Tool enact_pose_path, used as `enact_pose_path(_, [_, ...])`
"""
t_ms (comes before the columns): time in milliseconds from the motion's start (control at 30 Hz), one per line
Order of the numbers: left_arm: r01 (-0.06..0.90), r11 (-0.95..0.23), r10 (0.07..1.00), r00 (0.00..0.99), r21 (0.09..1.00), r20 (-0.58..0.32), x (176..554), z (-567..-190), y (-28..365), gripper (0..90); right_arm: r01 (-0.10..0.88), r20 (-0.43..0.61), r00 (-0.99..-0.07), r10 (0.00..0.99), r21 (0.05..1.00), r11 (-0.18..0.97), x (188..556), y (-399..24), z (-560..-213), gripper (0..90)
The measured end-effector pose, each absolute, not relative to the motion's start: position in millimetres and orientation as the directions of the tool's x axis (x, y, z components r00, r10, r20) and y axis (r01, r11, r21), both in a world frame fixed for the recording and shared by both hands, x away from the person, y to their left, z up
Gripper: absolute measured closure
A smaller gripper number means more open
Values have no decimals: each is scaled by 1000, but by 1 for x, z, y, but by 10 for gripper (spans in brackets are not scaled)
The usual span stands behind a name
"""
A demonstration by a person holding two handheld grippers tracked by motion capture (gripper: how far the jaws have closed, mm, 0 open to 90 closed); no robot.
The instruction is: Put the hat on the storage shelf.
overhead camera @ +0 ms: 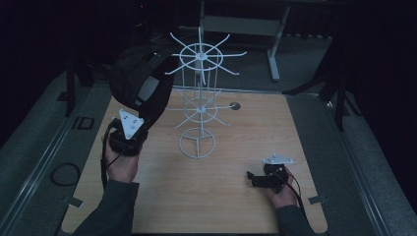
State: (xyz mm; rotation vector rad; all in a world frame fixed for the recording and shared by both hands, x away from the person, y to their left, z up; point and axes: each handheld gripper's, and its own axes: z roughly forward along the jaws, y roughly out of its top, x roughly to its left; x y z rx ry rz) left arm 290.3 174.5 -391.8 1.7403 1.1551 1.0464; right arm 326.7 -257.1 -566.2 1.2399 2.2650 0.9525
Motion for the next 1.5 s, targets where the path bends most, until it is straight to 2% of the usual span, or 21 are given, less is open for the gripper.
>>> enact_pose_path(1200, [312, -393, 906, 293, 865, 306, 303, -418, 155, 837, 583, -10, -535, 845, 719, 378, 326, -257, -566, 115])
enact_pose_path(1400, [301, -413, 892, 323, 859, 316, 304, -420, 153, 799, 583, -10, -535, 845, 720, 377, 326, -257, -566, 115])
enact_pose_path(1500, [281, -401, 893, 332, 872, 304, 303, -420, 153, 706, 584, -10, -534, 845, 719, 377, 326, -257, -566, 115])
